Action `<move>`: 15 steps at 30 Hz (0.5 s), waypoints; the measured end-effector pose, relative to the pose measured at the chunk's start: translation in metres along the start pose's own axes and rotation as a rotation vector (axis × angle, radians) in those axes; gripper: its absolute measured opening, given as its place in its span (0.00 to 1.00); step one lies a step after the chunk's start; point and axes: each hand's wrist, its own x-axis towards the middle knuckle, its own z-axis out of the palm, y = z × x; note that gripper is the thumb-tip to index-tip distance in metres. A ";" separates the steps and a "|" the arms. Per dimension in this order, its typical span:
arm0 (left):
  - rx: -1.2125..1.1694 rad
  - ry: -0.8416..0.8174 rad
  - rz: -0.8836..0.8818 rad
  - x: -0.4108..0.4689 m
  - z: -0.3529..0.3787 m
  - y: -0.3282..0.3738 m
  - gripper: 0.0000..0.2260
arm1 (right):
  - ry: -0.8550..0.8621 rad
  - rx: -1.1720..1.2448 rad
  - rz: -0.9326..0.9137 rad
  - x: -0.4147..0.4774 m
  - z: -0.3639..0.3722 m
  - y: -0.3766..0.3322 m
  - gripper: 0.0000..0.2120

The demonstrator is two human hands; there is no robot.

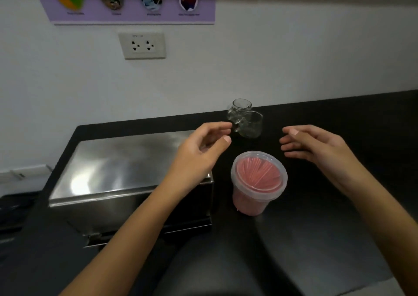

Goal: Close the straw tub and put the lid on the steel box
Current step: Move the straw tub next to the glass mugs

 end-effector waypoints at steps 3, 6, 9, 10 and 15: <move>0.002 0.085 0.014 -0.001 0.022 0.001 0.11 | -0.116 -0.071 -0.041 0.018 -0.020 0.008 0.06; 0.044 0.130 -0.013 -0.007 0.042 -0.004 0.11 | -0.245 -0.239 -0.077 0.031 -0.035 0.021 0.07; 0.064 0.121 -0.077 -0.021 0.059 -0.012 0.13 | -0.337 -0.334 -0.079 0.040 -0.045 0.034 0.08; 0.062 0.126 -0.100 -0.027 0.065 -0.016 0.14 | -0.374 -0.342 -0.079 0.042 -0.048 0.037 0.08; 0.080 0.196 -0.177 -0.056 0.090 -0.036 0.22 | -0.502 -0.332 -0.038 0.048 -0.056 0.057 0.12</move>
